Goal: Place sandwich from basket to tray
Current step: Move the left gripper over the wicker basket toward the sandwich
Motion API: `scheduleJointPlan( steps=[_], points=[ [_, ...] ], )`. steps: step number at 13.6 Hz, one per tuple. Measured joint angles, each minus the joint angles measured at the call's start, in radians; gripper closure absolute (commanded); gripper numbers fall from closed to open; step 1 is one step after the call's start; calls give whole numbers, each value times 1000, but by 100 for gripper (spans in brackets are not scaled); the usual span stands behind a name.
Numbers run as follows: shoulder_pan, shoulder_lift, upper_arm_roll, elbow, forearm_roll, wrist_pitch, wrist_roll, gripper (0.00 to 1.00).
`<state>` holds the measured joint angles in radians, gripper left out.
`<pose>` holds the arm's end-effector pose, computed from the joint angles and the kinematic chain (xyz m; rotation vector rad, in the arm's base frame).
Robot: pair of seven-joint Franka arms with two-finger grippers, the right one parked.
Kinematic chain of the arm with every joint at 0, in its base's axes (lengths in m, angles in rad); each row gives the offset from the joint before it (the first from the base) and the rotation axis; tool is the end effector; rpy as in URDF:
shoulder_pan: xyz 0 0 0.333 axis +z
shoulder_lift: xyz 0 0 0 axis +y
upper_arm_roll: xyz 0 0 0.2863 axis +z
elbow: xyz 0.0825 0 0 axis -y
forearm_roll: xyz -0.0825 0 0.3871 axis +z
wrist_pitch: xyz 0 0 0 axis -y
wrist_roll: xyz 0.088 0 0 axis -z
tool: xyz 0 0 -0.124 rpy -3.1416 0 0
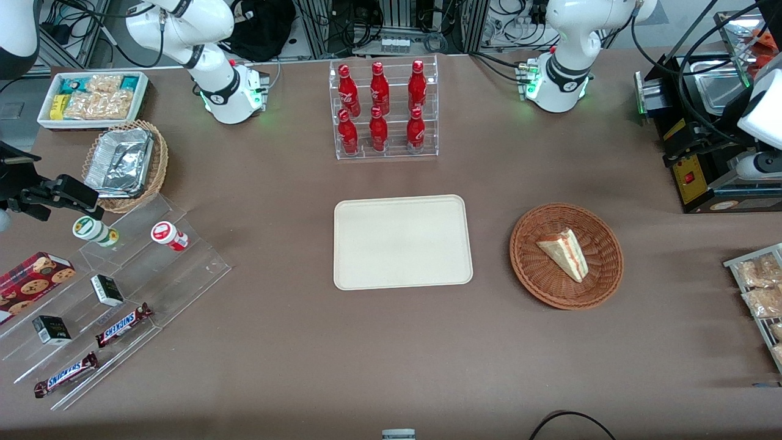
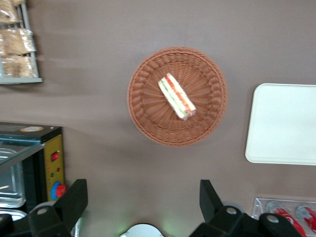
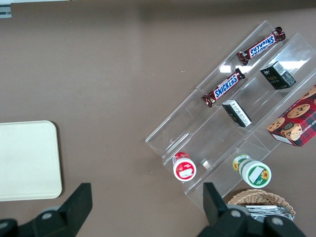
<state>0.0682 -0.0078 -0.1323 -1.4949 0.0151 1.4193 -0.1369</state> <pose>0.5375 -0.0327 0.6048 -3.1150 -0.1163 0.1028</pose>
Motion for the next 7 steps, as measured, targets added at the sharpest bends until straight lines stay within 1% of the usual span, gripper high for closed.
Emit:
scheduleJointPlan(
  steps=[4,7],
  points=[
    [12,4,4,-2,-15,1,0,0],
    [25,47,4,-14,-15,21,3,0]
  ],
)
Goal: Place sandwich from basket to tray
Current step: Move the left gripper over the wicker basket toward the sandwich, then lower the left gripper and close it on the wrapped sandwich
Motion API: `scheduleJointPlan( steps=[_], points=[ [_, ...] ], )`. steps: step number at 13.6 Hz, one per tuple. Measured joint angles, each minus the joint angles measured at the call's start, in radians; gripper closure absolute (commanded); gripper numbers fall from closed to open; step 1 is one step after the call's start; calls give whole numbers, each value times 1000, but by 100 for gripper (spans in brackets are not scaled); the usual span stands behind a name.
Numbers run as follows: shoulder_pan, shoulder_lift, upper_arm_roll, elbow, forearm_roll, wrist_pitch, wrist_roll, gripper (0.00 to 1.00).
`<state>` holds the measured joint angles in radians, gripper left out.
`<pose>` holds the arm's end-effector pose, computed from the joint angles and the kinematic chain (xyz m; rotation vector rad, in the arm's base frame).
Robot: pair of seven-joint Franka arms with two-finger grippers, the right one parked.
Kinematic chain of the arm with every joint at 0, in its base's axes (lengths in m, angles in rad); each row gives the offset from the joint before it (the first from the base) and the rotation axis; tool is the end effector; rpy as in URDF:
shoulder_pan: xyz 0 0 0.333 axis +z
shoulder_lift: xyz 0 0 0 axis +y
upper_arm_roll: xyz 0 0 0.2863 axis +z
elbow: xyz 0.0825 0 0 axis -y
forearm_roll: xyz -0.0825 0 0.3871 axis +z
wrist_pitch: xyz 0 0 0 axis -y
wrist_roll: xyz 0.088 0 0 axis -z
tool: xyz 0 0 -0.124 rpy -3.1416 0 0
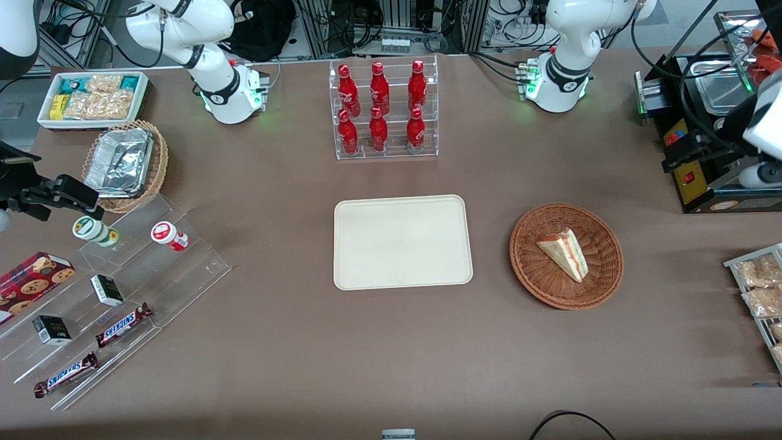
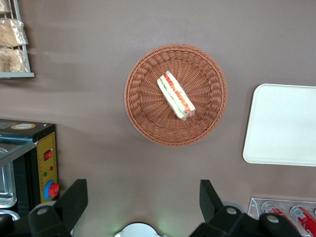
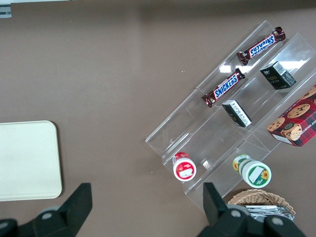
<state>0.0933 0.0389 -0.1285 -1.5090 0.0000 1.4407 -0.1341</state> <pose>0.5525 -0.0182 0.5747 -3.1292 -0.1546 0.1676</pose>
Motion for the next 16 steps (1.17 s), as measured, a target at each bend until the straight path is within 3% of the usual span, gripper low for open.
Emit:
scheduleJointPlan(
  steps=[4,8,16],
  points=[
    [0,110,-6,-56,0,147,0,0],
    [-1,129,-12,-228,0,348,-33,0],
    [-6,127,-99,-584,0,762,-433,0]
  ],
)
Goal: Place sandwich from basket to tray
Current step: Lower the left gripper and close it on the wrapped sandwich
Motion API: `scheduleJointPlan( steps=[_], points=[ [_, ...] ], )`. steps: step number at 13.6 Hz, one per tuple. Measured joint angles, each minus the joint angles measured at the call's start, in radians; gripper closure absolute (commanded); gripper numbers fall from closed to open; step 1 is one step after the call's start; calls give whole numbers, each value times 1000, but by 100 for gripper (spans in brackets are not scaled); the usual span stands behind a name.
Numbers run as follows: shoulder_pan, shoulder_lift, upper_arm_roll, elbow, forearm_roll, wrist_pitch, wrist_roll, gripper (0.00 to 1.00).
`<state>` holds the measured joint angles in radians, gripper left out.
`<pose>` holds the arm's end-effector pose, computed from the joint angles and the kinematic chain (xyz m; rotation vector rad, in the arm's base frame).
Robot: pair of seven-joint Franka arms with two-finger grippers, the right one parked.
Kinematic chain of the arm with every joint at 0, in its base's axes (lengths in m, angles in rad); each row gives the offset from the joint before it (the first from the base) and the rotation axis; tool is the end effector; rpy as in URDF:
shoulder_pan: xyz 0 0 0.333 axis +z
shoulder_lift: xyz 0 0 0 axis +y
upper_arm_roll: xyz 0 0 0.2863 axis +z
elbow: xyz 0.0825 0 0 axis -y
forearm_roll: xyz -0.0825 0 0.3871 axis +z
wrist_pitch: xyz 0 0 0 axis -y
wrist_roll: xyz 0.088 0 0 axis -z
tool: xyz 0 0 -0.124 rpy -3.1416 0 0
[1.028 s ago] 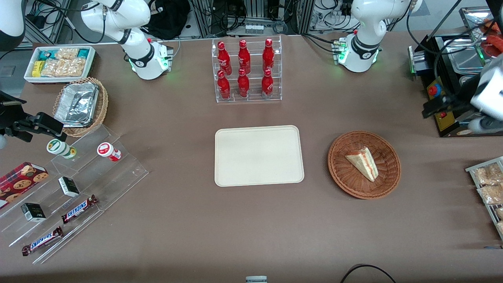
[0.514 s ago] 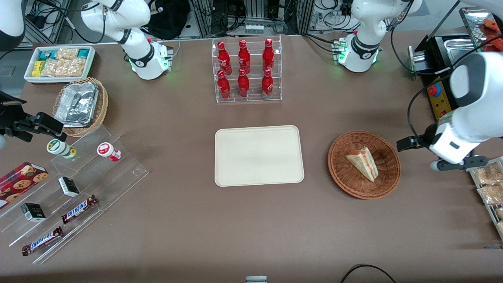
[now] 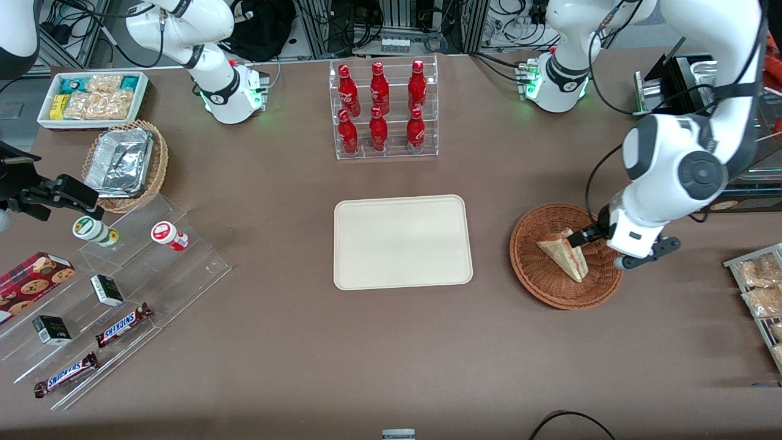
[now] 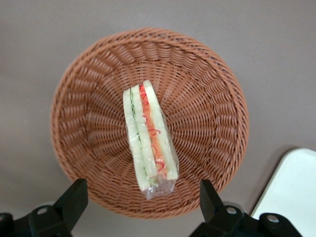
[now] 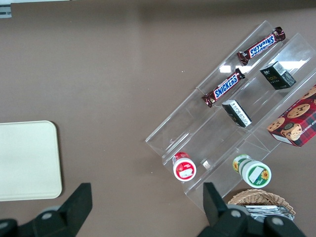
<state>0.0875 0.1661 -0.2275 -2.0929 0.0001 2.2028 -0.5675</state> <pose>0.5557 -0.0781 0.2932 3.0514 0.6655 -0.0963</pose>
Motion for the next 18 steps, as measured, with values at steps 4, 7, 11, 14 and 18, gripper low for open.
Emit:
scheduleJointPlan(
  steps=[4,7,11,14,18],
  points=[
    [0,9,-15,-118,0,146,-147,0],
    [-3,41,-16,-131,0,167,-157,1],
    [-14,86,-18,-129,0,190,-162,83],
    [-14,91,-17,-120,0,203,-163,93],
    [-13,87,-12,-81,0,200,-164,95]
  ],
)
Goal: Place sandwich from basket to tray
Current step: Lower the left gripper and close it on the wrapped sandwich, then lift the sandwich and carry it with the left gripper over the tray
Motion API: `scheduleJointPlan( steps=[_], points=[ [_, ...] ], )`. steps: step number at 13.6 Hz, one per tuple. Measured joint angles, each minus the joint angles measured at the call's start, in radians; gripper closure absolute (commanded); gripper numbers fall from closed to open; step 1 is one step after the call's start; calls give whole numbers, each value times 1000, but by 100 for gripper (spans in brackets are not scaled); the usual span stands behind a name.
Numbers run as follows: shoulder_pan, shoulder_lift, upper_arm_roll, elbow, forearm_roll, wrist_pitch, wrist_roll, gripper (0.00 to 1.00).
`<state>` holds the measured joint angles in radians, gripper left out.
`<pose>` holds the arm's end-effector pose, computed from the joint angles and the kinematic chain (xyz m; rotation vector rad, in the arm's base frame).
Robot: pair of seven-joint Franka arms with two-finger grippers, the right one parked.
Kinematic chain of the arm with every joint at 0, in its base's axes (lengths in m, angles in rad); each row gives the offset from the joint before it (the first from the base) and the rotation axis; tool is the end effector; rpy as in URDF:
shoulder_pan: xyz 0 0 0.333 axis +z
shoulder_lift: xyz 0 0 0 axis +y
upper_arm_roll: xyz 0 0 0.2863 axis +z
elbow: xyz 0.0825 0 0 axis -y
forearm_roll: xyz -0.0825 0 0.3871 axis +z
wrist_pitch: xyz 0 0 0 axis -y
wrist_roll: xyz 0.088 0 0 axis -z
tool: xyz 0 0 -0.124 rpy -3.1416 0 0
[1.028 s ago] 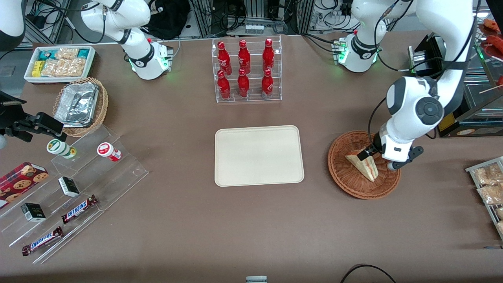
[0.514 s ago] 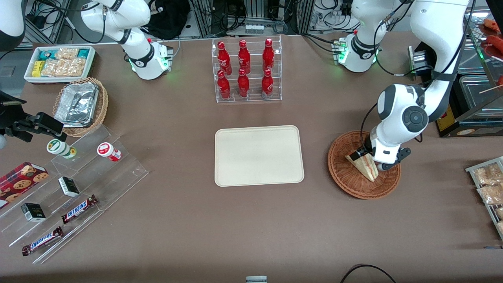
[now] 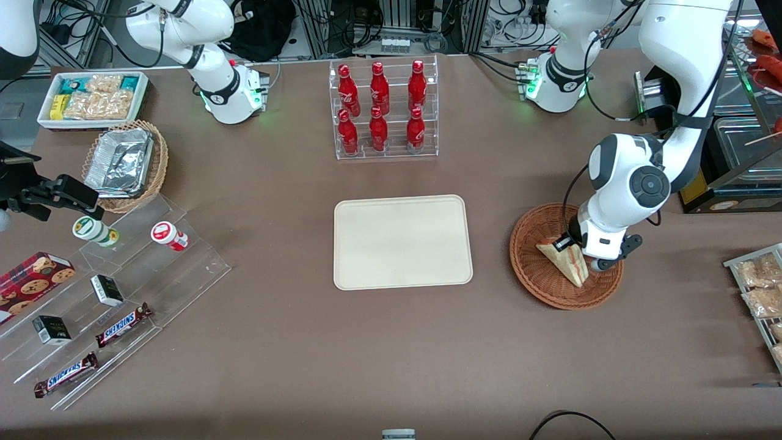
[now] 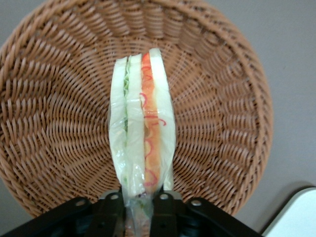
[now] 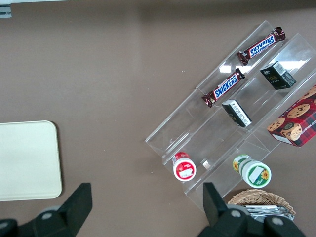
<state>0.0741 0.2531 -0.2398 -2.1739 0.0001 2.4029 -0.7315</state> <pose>0.5454 -0.0933 0.2291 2.9687 0.8739 -0.0635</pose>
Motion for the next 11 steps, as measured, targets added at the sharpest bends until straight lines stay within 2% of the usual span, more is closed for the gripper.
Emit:
scheduleJointPlan(
  steps=[3,8,11],
  points=[
    [0,-32,0,69,0,-129,0,95],
    [-3,-77,-4,349,0,-505,-1,94],
    [-80,-70,-20,435,-5,-552,-8,94]
  ],
)
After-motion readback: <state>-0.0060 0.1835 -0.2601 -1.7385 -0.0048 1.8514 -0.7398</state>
